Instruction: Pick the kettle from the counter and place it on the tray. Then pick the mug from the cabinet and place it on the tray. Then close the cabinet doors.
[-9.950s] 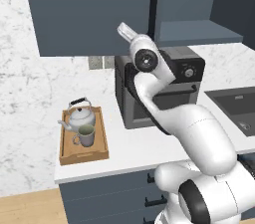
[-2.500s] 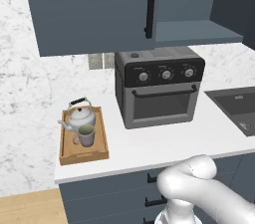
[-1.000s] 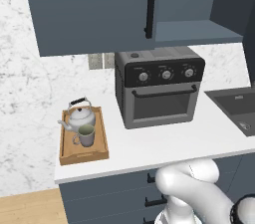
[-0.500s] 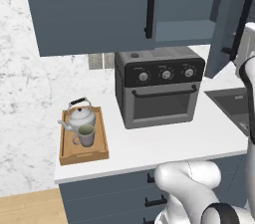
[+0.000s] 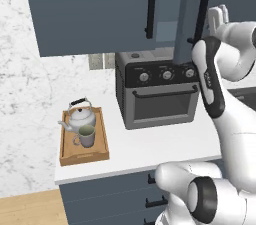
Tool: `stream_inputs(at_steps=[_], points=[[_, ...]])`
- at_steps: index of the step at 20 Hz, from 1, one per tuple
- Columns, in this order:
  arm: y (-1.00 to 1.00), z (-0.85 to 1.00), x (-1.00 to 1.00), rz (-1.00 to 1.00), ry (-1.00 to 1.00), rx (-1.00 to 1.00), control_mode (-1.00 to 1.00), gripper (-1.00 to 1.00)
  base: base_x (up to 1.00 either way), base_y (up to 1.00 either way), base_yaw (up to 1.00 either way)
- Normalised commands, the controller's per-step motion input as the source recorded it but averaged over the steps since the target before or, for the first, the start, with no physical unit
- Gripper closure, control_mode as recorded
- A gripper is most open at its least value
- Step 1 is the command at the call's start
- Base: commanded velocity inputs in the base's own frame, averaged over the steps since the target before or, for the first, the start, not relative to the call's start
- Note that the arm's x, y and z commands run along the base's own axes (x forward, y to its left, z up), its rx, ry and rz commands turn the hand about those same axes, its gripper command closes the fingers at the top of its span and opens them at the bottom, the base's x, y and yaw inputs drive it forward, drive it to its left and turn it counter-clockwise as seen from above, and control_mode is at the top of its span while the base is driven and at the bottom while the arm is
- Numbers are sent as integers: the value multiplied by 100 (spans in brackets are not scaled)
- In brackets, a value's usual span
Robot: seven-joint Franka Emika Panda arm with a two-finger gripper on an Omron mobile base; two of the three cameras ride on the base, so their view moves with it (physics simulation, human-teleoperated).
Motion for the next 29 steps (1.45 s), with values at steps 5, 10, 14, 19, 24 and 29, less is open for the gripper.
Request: stream_inputs(at_steps=[5, 10, 14, 19, 24, 29], points=[[4, -1, 86, -7, 9, 0, -100, -100, 0, 0, 0], [4, -12, 79, -5, 0, 1, -100, -100, 0, 0, 0], [6, -18, 76, -5, 0, 1, -100, -100, 0, 0, 0], [5, -20, 73, -4, 0, 2, -100, -100, 0, 0, 0], [4, -18, 61, -3, 0, 2, -100, -100, 0, 0, 0], [2, -22, 34, 0, 0, 0, -100, -100, 0, 0, 0]])
